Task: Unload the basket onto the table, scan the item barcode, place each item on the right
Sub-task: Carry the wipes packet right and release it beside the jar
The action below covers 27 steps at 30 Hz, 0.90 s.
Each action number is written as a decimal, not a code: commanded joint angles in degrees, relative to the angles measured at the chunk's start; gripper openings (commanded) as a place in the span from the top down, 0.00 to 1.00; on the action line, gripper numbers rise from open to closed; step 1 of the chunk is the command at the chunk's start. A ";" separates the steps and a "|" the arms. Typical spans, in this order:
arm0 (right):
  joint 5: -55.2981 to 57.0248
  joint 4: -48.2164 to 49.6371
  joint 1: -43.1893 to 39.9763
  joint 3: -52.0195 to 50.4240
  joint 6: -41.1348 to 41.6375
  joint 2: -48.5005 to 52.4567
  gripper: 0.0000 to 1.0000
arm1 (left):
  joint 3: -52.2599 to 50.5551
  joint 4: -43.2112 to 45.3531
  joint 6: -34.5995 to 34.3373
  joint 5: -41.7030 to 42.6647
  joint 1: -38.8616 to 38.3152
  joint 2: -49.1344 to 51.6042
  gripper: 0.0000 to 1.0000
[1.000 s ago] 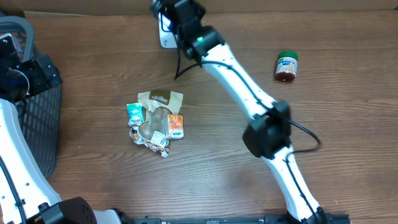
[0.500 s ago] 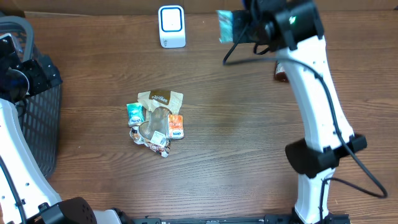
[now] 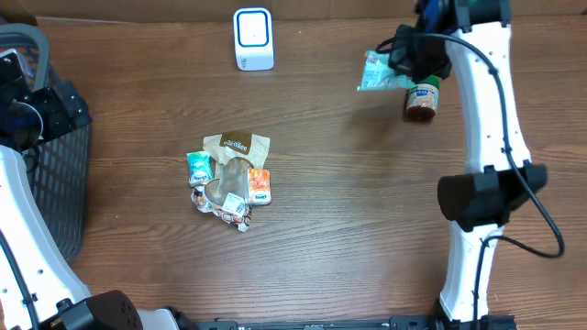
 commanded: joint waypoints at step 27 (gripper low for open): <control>-1.29 6.62 -0.22 -17.05 0.31 4.85 0.96 | 1.16 0.04 -0.52 0.63 -0.02 -0.31 0.01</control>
